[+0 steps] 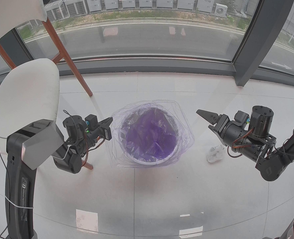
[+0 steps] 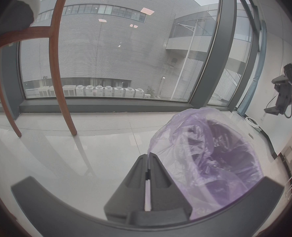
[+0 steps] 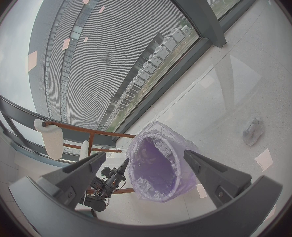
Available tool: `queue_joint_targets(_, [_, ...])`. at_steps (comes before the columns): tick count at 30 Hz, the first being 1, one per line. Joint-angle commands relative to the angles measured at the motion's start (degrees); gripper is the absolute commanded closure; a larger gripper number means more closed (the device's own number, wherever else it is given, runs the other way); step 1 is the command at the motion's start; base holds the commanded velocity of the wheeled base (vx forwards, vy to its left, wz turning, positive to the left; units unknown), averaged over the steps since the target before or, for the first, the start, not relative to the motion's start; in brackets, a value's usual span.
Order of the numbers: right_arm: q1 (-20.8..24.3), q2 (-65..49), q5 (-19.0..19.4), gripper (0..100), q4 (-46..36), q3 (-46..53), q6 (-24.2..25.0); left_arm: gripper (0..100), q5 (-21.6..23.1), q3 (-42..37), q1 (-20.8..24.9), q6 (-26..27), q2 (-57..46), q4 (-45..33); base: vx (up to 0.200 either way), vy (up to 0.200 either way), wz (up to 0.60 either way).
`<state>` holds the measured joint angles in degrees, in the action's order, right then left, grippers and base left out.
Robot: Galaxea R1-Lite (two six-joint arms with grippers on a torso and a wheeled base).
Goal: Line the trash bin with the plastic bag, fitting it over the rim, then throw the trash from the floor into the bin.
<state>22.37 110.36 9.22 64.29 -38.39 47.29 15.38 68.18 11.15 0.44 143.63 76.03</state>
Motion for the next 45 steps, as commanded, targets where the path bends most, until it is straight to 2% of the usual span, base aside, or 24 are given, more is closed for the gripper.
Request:
queue_joint_targets(1, [0.31,0.47,0.01,0,0.04,0.07,0.00,100,-1.59,7.05,0.01,0.09,8.42,-0.62,0.000,0.000,0.00])
queue_joint_targets(18, [0.66,1.79,-0.08,0,0.22,0.16,-0.79,100,-1.59,6.61,-0.08,0.53,9.92,-0.01,0.000,0.000,0.00])
queue_joint_targets(22, [0.66,2.23,-0.16,0,2.68,0.24,-0.79,100,-1.50,5.82,-0.26,0.70,9.56,-0.10,0.000,0.000,0.00])
queue_joint_targets(23, [0.66,2.75,-0.25,0,3.56,0.24,-0.79,0,-1.50,4.77,-0.26,0.79,8.95,-0.01,0.000,0.000,0.00])
queue_joint_targets(33, [-0.40,3.72,-0.34,0,4.00,-0.02,-2.38,0,-1.06,-1.56,-0.96,1.41,-2.21,3.51,0.000,0.000,0.00])
queue_joint_targets(34, [-0.92,5.04,-0.34,0,4.00,-0.37,-2.99,0,-0.97,-5.87,-0.08,1.41,-7.05,4.83,0.000,0.000,0.00])
queue_joint_targets(37, [-1.36,6.53,-0.43,0,4.70,-0.55,-5.10,0,-0.88,-9.38,1.85,1.32,-11.09,7.55,0.000,0.000,0.00])
queue_joint_targets(38, [-2.42,9.08,-0.95,0,7.43,-0.37,-9.05,0,-0.88,-10.00,2.29,1.32,-12.23,8.43,0.000,0.000,0.00])
queue_joint_targets(42, [-2.68,15.06,-3.24,0,17.01,0.86,-18.63,0,0.26,-11.58,3.44,1.32,-16.63,10.54,0.000,0.000,0.00])
queue_joint_targets(44, [-2.77,18.66,-3.85,0,24.74,1.47,-23.73,0,1.84,-12.64,2.91,1.23,-19.35,11.07,0.000,0.000,0.00])
queue_joint_targets(45, [-2.59,20.33,-3.85,0,25.71,1.03,-25.84,0,2.11,-13.07,2.82,1.06,-20.41,11.07,0.000,0.000,0.00])
